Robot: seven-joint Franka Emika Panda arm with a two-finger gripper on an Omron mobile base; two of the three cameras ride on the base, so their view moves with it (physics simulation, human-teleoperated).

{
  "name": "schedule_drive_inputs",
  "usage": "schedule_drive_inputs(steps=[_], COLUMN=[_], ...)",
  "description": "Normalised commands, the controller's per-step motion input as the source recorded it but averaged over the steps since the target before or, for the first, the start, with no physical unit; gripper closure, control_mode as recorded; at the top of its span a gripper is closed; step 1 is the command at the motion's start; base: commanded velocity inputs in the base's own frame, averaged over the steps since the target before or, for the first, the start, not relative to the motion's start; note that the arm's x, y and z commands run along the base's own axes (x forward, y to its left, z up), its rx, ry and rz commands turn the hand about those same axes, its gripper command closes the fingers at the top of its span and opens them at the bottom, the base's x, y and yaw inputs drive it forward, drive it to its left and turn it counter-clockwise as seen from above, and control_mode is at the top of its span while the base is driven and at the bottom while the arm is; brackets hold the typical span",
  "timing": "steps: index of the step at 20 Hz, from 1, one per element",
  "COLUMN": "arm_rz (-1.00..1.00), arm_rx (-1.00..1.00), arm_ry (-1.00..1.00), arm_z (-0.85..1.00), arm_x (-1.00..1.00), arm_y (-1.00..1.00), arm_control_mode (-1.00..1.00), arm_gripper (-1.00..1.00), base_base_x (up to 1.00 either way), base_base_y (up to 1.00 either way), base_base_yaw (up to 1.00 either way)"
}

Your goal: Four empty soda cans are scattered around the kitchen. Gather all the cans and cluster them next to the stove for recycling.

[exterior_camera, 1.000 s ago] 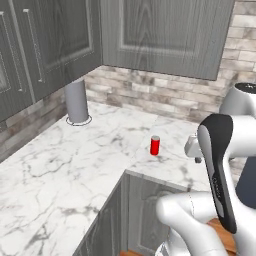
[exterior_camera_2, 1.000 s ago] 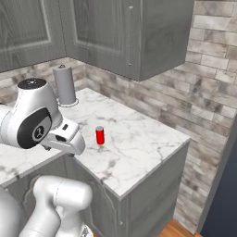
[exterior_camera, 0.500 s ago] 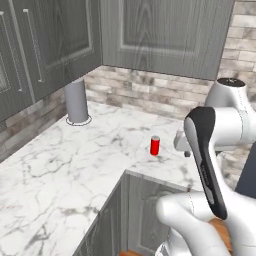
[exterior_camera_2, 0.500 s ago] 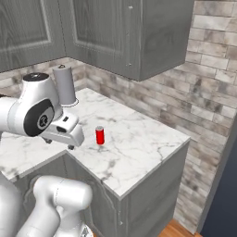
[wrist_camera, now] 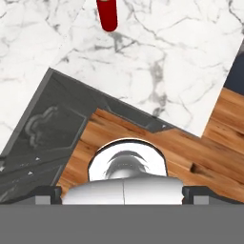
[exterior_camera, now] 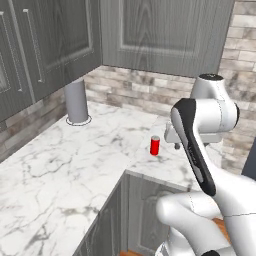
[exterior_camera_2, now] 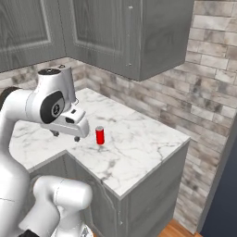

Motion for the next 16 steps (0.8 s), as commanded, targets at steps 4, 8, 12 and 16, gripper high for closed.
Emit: schedule_drive_inputs(steps=[4, 8, 12, 16], arm_rz=[0.01, 0.0, 0.01, 0.02], arm_rx=[0.0, 0.0, 0.0, 0.0], arm_ry=[0.0, 0.0, 0.0, 0.0], arm_z=[-0.4, -0.33, -0.22, -0.18], arm_x=[0.39, 0.4, 0.39, 0.33], arm_y=[0.0, 0.0, 0.0, 0.0], arm_control_mode=[-1.0, -1.0, -1.0, -1.0], arm_gripper=[-1.0, -1.0, -1.0, -1.0], base_base_x=[0.0, 0.0, 0.0, 0.0], base_base_y=[0.0, 0.0, 0.0, 0.0], base_base_yaw=[0.0, 0.0, 0.0, 0.0])
